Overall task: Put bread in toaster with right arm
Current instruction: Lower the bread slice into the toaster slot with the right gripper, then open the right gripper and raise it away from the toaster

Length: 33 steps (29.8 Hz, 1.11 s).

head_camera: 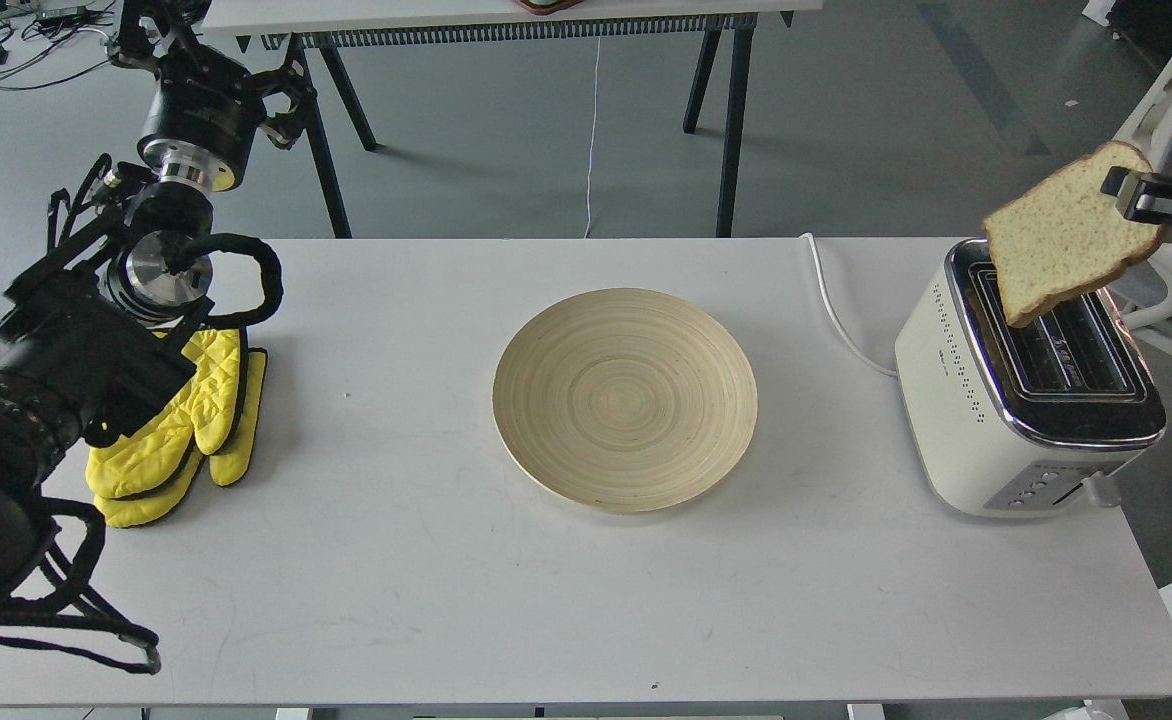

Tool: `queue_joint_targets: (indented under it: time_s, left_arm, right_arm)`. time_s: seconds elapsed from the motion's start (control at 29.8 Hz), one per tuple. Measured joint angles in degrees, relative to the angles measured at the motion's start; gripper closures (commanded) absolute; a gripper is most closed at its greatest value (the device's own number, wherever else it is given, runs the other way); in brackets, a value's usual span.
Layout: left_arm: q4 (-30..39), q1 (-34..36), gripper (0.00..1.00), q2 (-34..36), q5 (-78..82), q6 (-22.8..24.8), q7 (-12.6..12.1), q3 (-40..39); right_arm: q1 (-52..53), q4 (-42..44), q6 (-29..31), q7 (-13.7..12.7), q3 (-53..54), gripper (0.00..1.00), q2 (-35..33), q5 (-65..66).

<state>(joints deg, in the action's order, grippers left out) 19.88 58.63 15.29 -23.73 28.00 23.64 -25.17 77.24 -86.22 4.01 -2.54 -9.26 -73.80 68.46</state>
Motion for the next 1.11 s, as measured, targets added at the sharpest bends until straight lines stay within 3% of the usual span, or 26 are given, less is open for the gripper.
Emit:
queue_joint_targets:
  time_s: [0.54,0.57,0.6,0.64,0.67,0.74,1.11]
  left_arm:
    - [0.06,0.0,0.0,0.0,0.0,0.0,0.0,-0.06]
    - [0.06,0.0,0.0,0.0,0.0,0.0,0.0,-0.06]
    - [0.05,0.0,0.0,0.0,0.0,0.0,0.0,-0.06]
    - [0.05,0.0,0.0,0.0,0.0,0.0,0.0,-0.06]
    - [0.04,0.0,0.0,0.0,0.0,0.0,0.0,-0.06]
    - [0.01,0.0,0.0,0.0,0.0,0.0,0.0,-0.06]
    - [0.03,0.0,0.0,0.0,0.0,0.0,0.0,-0.06]
  right_arm:
    - [-5.42,0.7,-0.05,0.35,0.09,0.92,0.34,4.11]
    - [-5.61,0.79,-0.07,0.35,0.1,0.84,0.63,4.07]
    - [-5.76,0.92,-0.12,0.35,0.1,0.68,0.92,4.03]
    - [-5.91,1.07,-0.22,0.35,0.1,0.44,1.16,3.98]
    - [-6.07,1.25,-0.43,0.35,0.1,0.08,1.4,3.87]
    - [-6.25,1.43,-0.87,0.36,0.27,0.0,1.84,3.38]
    - [-6.38,1.51,-0.93,2.05,5.11,0.0,2.89,-3.69]
